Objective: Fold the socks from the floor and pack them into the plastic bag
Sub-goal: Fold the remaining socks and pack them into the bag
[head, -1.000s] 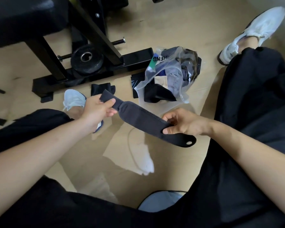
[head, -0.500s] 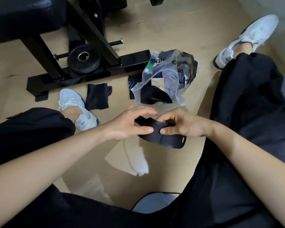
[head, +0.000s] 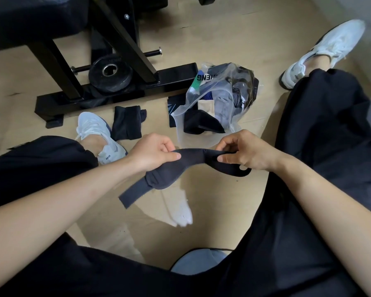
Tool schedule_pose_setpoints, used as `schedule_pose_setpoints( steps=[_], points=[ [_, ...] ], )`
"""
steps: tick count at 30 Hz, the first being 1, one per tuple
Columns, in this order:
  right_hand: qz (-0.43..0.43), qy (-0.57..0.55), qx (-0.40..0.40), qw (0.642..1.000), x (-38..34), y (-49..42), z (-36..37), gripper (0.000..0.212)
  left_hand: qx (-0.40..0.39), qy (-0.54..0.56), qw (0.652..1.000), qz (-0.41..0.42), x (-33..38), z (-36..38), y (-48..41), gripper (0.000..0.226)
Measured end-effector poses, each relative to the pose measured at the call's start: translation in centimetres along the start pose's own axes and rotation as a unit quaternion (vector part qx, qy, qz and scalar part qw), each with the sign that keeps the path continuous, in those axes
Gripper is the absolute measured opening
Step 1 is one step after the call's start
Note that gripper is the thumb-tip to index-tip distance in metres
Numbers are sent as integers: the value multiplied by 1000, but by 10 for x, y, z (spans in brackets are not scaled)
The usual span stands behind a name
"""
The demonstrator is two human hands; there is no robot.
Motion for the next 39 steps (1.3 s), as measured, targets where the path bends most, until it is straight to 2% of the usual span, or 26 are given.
schedule_pose_setpoints(
  steps=[3,8,12,16,22,25,28,31,35,39],
  points=[
    [-31,-60,22,998,-4,-2,4,10,10,95,995,-28,-2,-1,-1,12],
    [-56,-128,11,990,-15,-9,30,17,39,226,972,-49,-3,2,2,9],
    [-66,-95,-12,993,-21,-15,47,18,71,272,959,-45,2,4,5,17],
    [-69,-51,-9,996,-26,-18,57,18,49,349,935,-25,9,12,7,17],
    [-89,7,21,996,-32,-14,52,19,46,373,927,-14,7,14,7,19],
    [-132,135,72,979,-40,-11,48,24,41,380,924,2,10,12,8,19],
    [-136,232,109,957,-42,-10,46,28,34,389,920,8,14,11,10,17],
    [-135,239,101,956,-44,-9,46,30,14,417,909,23,17,11,12,18],
    [-137,233,87,959,-43,-9,48,35,17,335,941,45,20,11,14,26],
    [-151,178,82,969,-41,-10,44,35,55,313,947,46,17,8,14,14]
  ],
)
Point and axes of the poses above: each hand's wrist, its own y-axis away from the middle knuckle, its own z-axis out of the palm, x = y × z, the point moved 7 cm from there along -y, towards the middle knuckle, and after that the axes turned 13 degrees about -x, right-handed, at the moved point
